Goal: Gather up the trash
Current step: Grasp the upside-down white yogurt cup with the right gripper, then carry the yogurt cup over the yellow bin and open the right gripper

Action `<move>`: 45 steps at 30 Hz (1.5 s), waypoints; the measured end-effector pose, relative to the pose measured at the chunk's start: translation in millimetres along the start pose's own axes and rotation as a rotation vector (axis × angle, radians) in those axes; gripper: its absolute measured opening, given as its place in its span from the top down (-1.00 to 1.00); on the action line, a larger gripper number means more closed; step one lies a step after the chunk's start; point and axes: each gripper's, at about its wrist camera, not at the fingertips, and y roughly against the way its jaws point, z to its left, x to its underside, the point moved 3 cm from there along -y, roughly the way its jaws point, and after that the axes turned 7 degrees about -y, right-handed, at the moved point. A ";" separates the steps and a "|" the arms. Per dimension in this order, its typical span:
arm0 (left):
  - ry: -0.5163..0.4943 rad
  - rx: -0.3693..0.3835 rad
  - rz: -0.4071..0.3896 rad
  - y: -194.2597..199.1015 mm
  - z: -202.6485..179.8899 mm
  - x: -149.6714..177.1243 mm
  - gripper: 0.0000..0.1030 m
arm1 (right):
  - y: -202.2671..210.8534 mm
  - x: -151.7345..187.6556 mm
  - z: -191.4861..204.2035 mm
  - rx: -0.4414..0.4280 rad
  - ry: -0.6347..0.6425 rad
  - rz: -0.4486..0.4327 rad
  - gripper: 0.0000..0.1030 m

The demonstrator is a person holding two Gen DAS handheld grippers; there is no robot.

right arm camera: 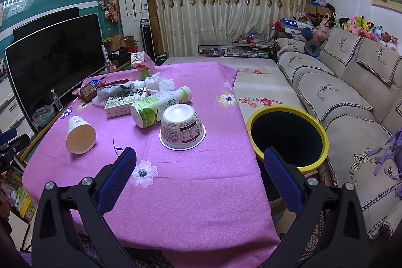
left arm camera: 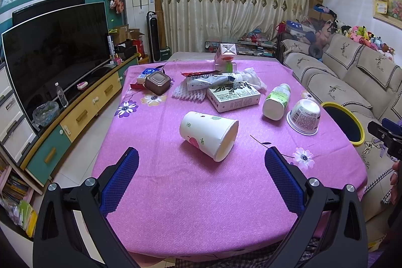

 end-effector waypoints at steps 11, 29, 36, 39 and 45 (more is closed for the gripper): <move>-0.004 0.013 0.011 -11.5 -7.0 -1.6 -0.92 | -35.5 -5.5 10.2 -0.030 0.051 0.047 -0.88; -0.043 0.044 0.053 -59.5 -18.4 -18.8 -0.92 | -173.0 -25.1 29.0 -0.085 0.098 0.240 -0.63; -0.044 0.066 0.073 -81.2 -21.8 -24.5 -0.92 | -189.1 -21.4 36.0 -0.091 0.117 0.274 -0.48; -0.046 0.073 0.076 -86.3 -23.0 -25.8 -0.92 | -188.6 -21.7 35.6 -0.095 0.112 0.275 -0.47; -0.043 0.081 0.082 -95.0 -22.5 -27.1 -0.92 | -165.9 -40.9 16.8 -0.106 0.072 0.216 -0.47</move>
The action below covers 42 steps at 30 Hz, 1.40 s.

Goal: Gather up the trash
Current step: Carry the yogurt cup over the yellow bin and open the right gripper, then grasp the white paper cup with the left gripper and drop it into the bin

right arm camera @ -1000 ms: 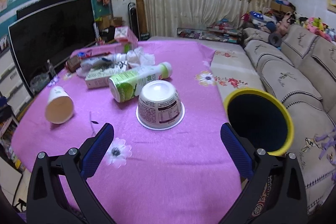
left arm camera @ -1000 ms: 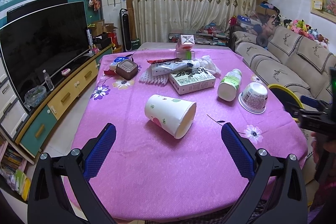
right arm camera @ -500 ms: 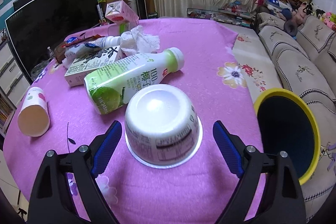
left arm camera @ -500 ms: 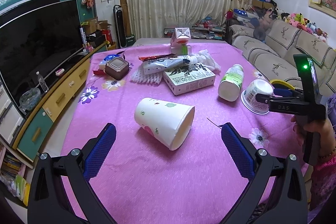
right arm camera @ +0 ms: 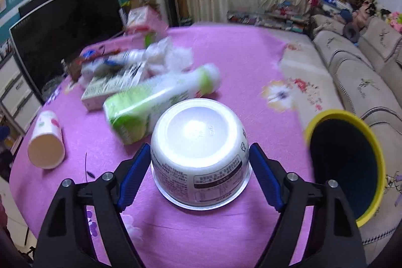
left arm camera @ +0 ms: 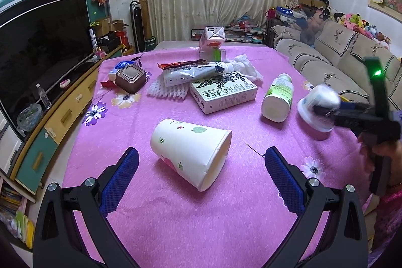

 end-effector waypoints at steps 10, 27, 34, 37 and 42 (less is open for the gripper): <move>0.011 0.009 0.032 -17.4 -0.9 0.1 -0.92 | -22.6 -18.3 -170.3 0.325 -0.281 0.050 -0.47; 0.002 0.001 0.114 -52.1 -3.2 2.6 -0.92 | -91.7 11.4 -234.8 0.442 -0.352 0.301 -0.58; -0.024 -0.025 0.100 -56.0 14.9 0.4 -0.92 | -65.6 9.8 -207.6 0.403 -0.322 0.233 -0.59; -0.057 -0.020 0.093 -62.2 21.8 -2.2 -0.92 | -54.7 8.7 -197.7 0.382 -0.304 0.211 -0.59; -0.120 0.054 0.106 -78.8 24.6 -3.9 -0.92 | -41.8 5.8 -185.8 0.361 -0.288 0.185 -0.60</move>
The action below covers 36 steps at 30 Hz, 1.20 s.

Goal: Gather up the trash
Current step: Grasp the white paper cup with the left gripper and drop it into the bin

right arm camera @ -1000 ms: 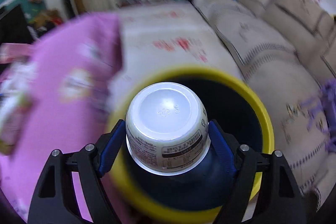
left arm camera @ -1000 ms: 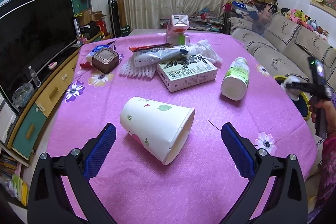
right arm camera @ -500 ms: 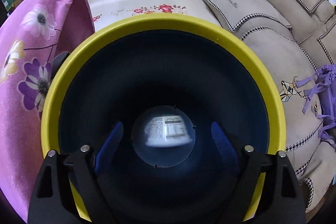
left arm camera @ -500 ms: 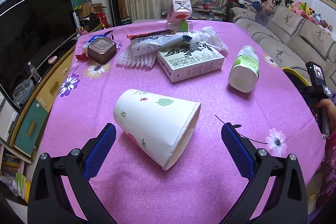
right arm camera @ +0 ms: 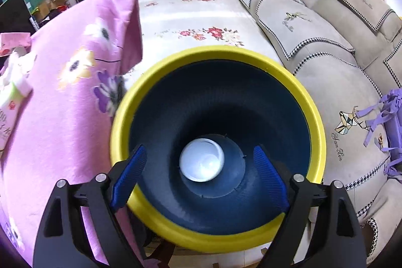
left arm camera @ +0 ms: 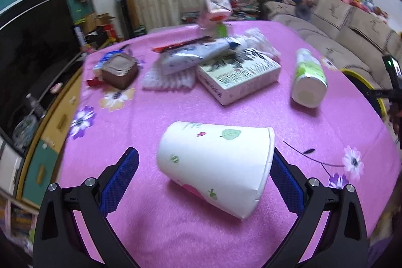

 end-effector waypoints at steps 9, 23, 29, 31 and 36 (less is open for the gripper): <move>-0.086 0.204 -0.024 -12.9 2.6 -5.7 -0.92 | 12.5 3.4 9.2 -0.021 0.026 -0.012 -0.60; -0.144 0.174 -0.011 9.7 -21.4 -20.9 -0.59 | 44.9 13.8 2.3 -0.027 0.021 -0.083 -0.60; -0.215 0.278 -0.059 33.4 -81.2 -62.5 -0.59 | 71.8 24.3 -22.0 -0.014 -0.011 -0.142 -0.60; -0.258 0.329 -0.080 36.1 -112.2 -79.5 -0.59 | 82.6 28.3 -35.3 -0.006 -0.029 -0.165 -0.60; -0.352 0.426 -0.113 33.0 -182.0 -118.0 -0.59 | 103.1 37.4 -69.4 0.016 -0.080 -0.202 -0.60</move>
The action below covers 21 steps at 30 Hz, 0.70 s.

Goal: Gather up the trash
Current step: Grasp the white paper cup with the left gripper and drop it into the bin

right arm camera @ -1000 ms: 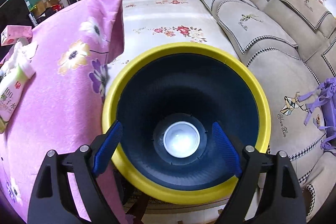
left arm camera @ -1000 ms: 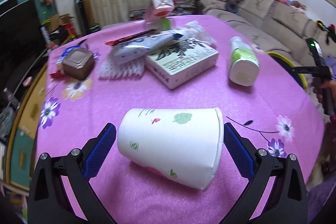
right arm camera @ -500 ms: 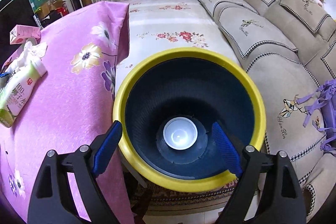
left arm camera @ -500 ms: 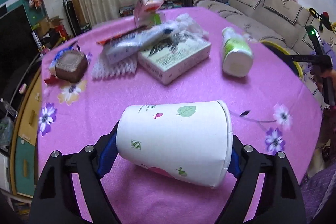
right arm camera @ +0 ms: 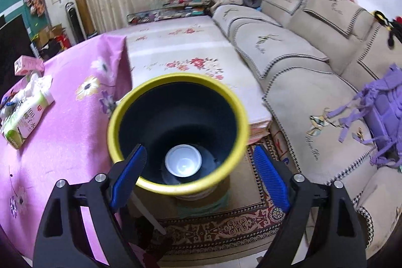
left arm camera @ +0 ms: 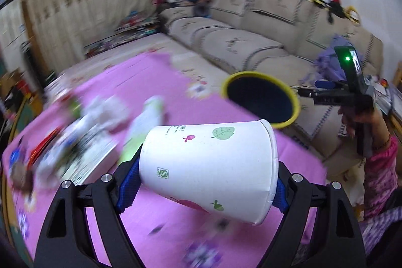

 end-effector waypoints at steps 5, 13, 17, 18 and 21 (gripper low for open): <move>-0.055 0.053 0.009 -54.2 -41.7 -54.8 -0.59 | 11.1 6.0 -37.6 0.028 -0.051 -0.009 -0.61; -0.082 0.068 0.076 -151.1 -85.4 -104.5 -0.59 | 7.7 15.8 -73.2 0.043 -0.111 0.008 -0.61; -0.098 0.072 0.098 -195.7 -101.5 -123.2 -0.59 | 5.9 20.4 -82.1 0.045 -0.126 0.016 -0.61; -0.098 0.071 0.099 -202.5 -103.7 -127.1 -0.59 | 6.0 21.3 -84.2 0.049 -0.130 0.018 -0.61; -0.090 0.065 0.104 -223.2 -106.8 -135.7 -0.59 | 6.9 23.3 -88.7 0.059 -0.136 0.024 -0.61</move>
